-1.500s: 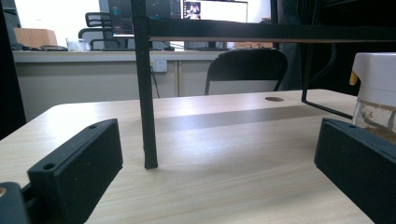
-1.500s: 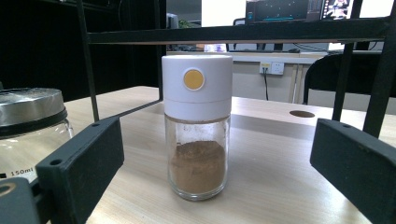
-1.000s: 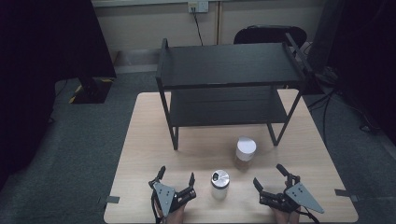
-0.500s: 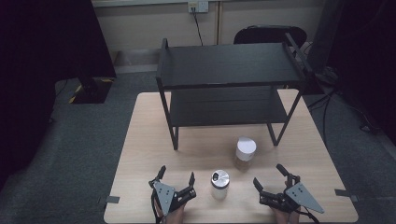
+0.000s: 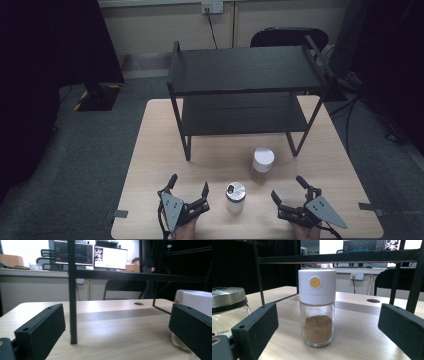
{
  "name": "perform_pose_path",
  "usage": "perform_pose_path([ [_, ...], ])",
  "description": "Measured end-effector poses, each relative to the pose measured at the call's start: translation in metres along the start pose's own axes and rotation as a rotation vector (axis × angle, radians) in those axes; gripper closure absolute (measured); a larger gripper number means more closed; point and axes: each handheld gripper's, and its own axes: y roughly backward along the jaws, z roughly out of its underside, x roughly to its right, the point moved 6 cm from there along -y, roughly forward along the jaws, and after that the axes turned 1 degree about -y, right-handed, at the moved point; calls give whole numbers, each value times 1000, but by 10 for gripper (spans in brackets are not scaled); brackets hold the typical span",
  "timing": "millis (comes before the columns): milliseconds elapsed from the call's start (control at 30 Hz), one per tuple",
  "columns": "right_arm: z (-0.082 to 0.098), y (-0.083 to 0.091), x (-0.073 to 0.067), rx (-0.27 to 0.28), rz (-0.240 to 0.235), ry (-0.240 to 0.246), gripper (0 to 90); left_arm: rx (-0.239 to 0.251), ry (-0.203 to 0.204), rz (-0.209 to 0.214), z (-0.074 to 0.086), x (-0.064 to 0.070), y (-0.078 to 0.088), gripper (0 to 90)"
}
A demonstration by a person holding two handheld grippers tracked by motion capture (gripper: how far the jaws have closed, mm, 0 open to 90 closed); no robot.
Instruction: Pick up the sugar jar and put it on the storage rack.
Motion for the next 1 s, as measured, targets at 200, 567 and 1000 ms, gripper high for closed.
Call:
perform_pose_path([
  [200,0,0,0,0,1,0,17,-6,30,37,-8,3,3,3],
  [567,0,0,0,0,4,0,17,-1,3,143,-14,24,0,3],
  [1000,0,0,0,0,4,0,17,-36,-1,250,-8,47,-12,9],
])
